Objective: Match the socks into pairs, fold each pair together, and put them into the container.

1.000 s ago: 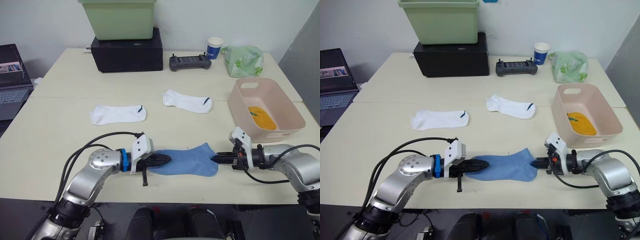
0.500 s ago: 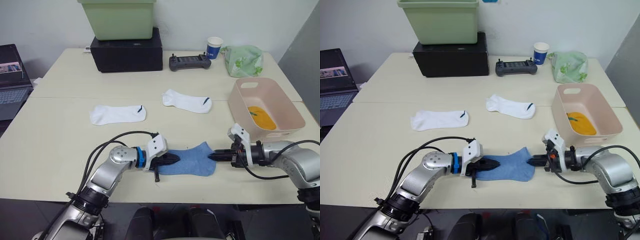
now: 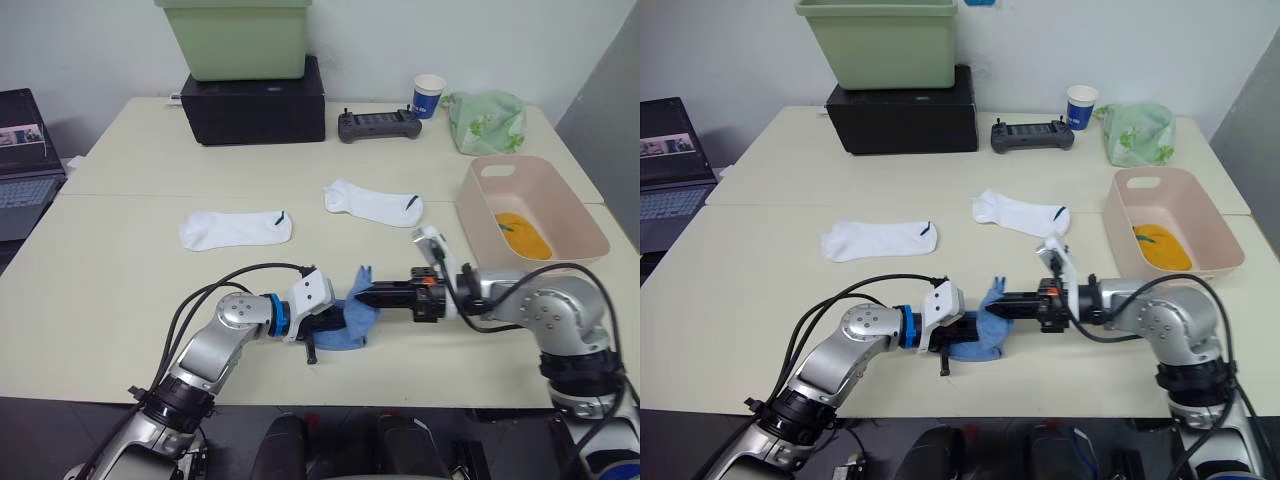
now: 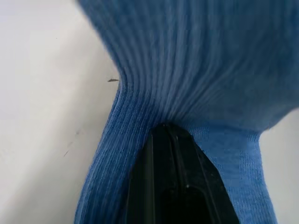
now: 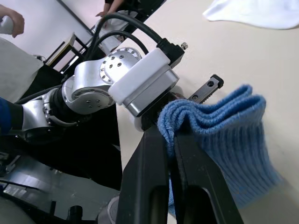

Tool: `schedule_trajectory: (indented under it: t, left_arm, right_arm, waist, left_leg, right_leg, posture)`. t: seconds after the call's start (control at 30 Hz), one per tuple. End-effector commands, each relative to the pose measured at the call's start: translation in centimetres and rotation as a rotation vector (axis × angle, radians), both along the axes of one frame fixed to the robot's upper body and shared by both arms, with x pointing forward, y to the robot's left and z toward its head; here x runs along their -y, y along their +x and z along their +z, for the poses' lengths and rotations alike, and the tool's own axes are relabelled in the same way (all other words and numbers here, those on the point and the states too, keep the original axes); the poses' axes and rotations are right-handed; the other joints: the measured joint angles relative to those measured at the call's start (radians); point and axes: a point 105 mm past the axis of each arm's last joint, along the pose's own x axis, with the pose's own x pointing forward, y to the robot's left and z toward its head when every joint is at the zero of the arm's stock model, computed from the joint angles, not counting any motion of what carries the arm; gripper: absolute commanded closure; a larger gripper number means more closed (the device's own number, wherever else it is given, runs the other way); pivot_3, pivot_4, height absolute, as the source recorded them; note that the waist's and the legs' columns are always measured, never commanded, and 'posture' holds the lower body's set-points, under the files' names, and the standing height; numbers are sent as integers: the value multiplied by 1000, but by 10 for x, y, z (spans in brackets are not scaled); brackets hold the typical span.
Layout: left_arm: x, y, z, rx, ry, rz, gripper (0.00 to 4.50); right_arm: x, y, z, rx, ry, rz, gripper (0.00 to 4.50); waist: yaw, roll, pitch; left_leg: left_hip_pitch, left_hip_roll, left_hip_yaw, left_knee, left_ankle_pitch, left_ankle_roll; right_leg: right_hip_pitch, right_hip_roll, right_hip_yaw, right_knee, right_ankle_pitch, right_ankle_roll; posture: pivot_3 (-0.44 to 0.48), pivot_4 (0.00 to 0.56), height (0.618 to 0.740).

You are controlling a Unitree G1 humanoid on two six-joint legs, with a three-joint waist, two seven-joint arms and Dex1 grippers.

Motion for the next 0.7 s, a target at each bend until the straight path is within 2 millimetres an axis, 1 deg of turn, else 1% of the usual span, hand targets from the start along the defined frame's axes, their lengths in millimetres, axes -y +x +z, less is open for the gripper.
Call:
schedule_trajectory:
  t: [0.03, 0.17, 0.3, 0.37, 0.4, 0.43, 0.5, 0.57, 0.7]
  left_arm:
    - [-21, 0, 11, -8, -18, 82, 4489]
    - [-42, -6, 27, -34, -37, 131, 4489]
    - [-54, -9, 38, -57, -62, 166, 4489]
    - [-93, -11, 54, -58, -59, 253, 4500]
    - [-105, -13, 59, -54, -51, 275, 4500]
    - [-113, -14, 63, -48, -49, 293, 4500]
    - [-116, -14, 69, -38, -58, 301, 4500]
    - [-117, -13, 72, -24, -59, 303, 4500]
    - [-114, -5, 81, 33, -82, 300, 4500]
  right_arm:
    - [-9, -1, 8, 54, 12, 40, 4500]
    - [-15, -1, 1, 64, -10, 54, 4500]
    - [-18, 0, -2, 69, -15, 64, 4500]
    - [-22, 1, -5, 83, -16, 70, 3936]
    - [-23, 1, -5, 88, -15, 74, 3721]
    - [-24, 2, -6, 92, -12, 74, 3404]
    - [-26, -5, 1, 73, 29, 114, 2763]
    - [-27, -10, 8, 52, 71, 143, 2763]
    - [-25, -9, 8, 88, 62, 126, 2763]
  waist:
    - [-1, 0, 0]
    - [-3, 0, 0]
    - [-2, 0, 0]
    - [-2, -1, 1]
    - [-8, -2, 1]
    - [-11, -2, 1]
    - [-10, -1, 2]
    - [-5, -1, 2]
    - [0, -1, 2]
  left_leg:
    - [0, 0, 0, 0, 0, 0]
    - [0, 2, -1, 0, 0, 0]
    - [0, 3, 0, 0, 0, 0]
    - [-1, 3, 0, 0, 0, 0]
    - [-1, 3, 0, 0, 0, 0]
    - [-1, 5, 1, 0, 0, 0]
    - [-2, 7, 1, -1, 0, 0]
    - [-2, 7, 2, -2, 0, 0]
    - [-3, 6, 3, -1, 0, 0]
  right_leg:
    - [0, 0, 0, 0, 0, 0]
    - [-1, -1, 0, 1, 0, 0]
    - [-2, -1, 0, 1, 0, 0]
    - [-2, -1, 0, 0, 0, 0]
    - [-3, -1, 0, 1, 0, 0]
    - [-4, 0, 0, 1, 0, 0]
    - [-7, 0, 0, 2, 0, 0]
    - [-6, 1, -1, 2, 0, 0]
    - [-7, 0, 0, 2, 0, 0]
  posture:
    - [0, 150, 740]
    - [0, 150, 740]
    - [0, 150, 740]
    - [0, 150, 740]
    - [0, 150, 740]
    - [0, 150, 740]
    - [0, 150, 740]
    - [0, 150, 740]
    - [0, 150, 740]
